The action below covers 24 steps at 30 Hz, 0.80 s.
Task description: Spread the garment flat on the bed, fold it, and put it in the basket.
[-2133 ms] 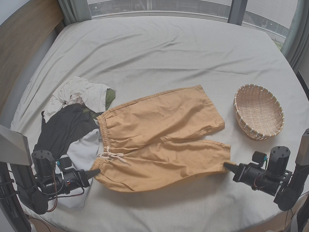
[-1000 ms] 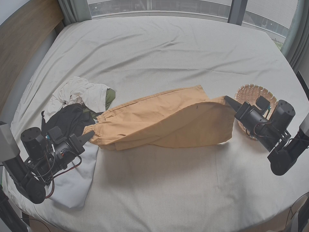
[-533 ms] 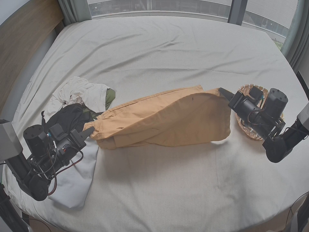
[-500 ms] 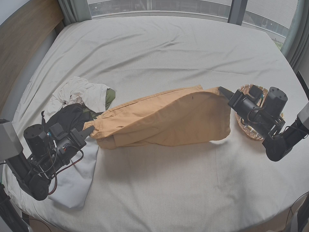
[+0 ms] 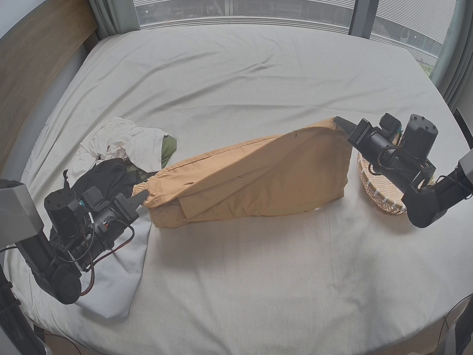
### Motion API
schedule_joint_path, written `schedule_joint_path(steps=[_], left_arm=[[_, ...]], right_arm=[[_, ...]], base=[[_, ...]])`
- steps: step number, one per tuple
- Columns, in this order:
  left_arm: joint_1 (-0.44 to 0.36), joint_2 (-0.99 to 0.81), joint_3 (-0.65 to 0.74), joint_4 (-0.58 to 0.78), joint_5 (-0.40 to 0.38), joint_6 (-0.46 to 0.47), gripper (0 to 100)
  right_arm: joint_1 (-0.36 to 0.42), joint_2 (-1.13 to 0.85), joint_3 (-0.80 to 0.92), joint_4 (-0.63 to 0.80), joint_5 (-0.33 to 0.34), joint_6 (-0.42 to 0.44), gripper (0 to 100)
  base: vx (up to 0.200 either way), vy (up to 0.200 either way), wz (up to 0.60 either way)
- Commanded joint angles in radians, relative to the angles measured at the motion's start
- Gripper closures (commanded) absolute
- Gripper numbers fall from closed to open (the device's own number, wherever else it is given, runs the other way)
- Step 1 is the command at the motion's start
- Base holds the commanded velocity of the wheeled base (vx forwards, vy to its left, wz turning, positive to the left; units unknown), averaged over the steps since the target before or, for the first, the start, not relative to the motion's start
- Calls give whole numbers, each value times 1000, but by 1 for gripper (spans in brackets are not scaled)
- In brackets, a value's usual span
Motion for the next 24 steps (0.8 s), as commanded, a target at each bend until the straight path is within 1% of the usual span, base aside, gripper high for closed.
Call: schedule_joint_path(steps=[1,7,12,14,15,19,24], left_arm=[[-1,14,-15,0,2,-1,100],[-1,33,-46,1,5,-2,100],[-1,73,-86,1,7,-2,100],[-1,74,-87,1,7,-2,100],[-1,83,-92,1,7,-2,100],[7,103,-102,3,11,-2,100],[10,113,-101,4,19,-4,100]], right_arm=[[0,28,-15,0,-1,1,100],[-2,67,-52,1,-1,1,100],[0,117,-130,36,-1,1,100],[0,123,-135,38,-1,1,100],[0,153,-170,41,-1,1,100],[0,196,-214,43,-1,1,100],[0,225,-244,43,-1,1,100]], base=[[0,0,0],[0,0,0],[0,0,0],[0,0,0],[0,0,0],[0,0,0],[0,0,0]])
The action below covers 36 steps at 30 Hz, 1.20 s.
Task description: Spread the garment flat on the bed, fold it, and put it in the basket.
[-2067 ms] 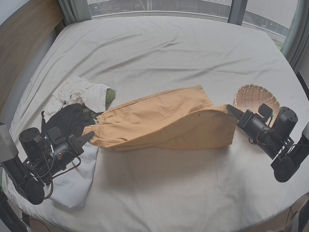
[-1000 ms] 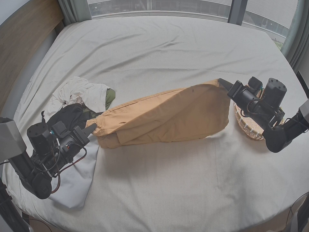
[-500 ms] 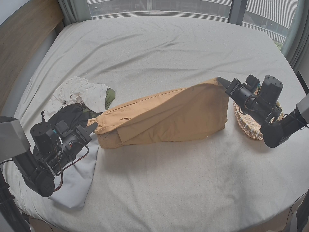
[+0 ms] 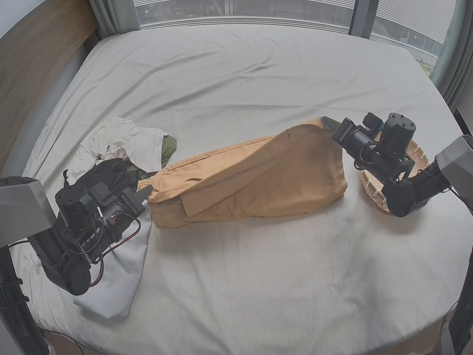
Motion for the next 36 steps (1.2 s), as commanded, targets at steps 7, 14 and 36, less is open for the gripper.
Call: schedule_joint_path(steps=[7,14,36], left_arm=[[3,57,-13,-1,8,5,0],[20,58,-62,2,79,2,0],[-101,-74,159,-4,68,45,0]], right_arm=[[1,60,-40,0,5,-4,0],[-12,76,-99,-5,1,-4,0],[-12,-22,642,-336,1,2,0]], base=[[0,0,0],[0,0,0],[0,0,0]])
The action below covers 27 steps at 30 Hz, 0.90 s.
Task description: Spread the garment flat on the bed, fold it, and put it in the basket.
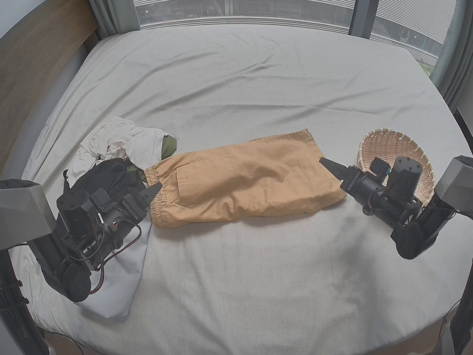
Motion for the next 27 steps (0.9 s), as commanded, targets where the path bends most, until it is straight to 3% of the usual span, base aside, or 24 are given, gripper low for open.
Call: schedule_joint_path(steps=[1,10,18,27], left_arm=[[-57,-46,84,-3,-5,22,0],[-75,-49,117,-3,-4,46,0],[-77,-49,123,-4,-4,46,0],[-94,-48,127,-4,1,49,0]], right_arm=[[-5,28,138,-79,0,2,0],[24,145,135,-122,-58,1,0],[21,206,89,-148,-64,1,0],[19,303,-63,-138,-93,1,0]], base=[[0,0,0],[0,0,0],[0,0,0],[0,0,0]])
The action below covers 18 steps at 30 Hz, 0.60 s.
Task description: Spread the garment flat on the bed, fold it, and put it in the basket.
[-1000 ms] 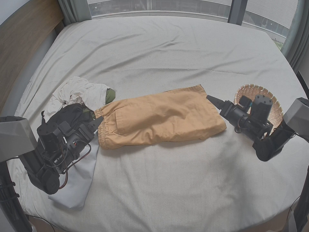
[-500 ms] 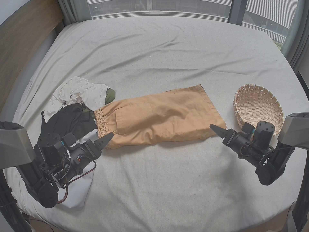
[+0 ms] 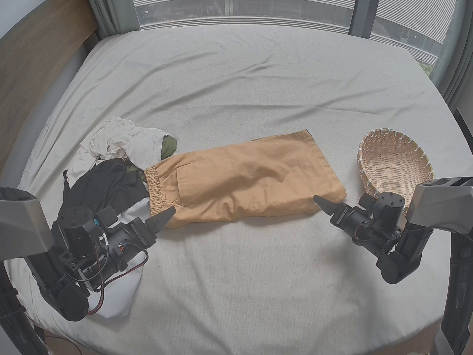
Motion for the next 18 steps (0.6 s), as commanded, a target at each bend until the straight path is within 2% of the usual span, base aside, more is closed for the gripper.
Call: schedule_joint_path(steps=[1,8,11,17,18], left_arm=[[-8,-1,2,1,3,1,0],[-10,-1,2,-1,7,22,0],[-8,-1,6,1,7,36,0],[-10,1,6,-1,7,38,0],[-10,1,6,-1,7,38,0]], right_arm=[[1,85,-90,6,-14,0,0],[4,128,-194,55,-22,0,0],[4,133,-283,75,-59,0,0],[2,131,-311,85,-67,0,0],[2,131,-311,85,-67,0,100]], base=[[0,0,0],[0,0,0],[0,0,0],[0,0,0],[0,0,0]])
